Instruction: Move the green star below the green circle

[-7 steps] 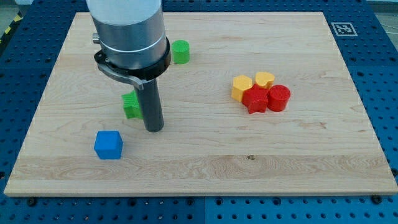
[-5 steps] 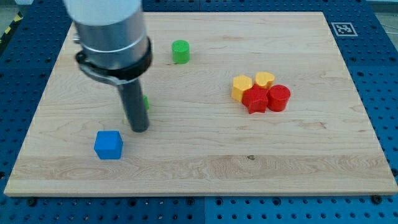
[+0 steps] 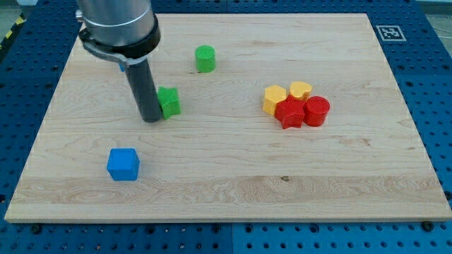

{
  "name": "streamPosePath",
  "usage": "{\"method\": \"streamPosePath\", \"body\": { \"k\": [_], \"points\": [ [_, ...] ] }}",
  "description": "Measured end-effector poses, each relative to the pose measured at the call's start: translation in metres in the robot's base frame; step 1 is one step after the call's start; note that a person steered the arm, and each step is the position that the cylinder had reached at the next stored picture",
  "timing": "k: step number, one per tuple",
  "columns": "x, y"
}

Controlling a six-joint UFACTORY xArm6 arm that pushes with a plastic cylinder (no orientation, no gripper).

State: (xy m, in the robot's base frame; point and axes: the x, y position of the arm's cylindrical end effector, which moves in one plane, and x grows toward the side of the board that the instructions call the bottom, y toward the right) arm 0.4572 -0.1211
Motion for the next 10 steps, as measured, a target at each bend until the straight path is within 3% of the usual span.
{"method": "streamPosePath", "body": {
  "k": [10],
  "points": [
    [-0.035, 0.046]
  ]
}}
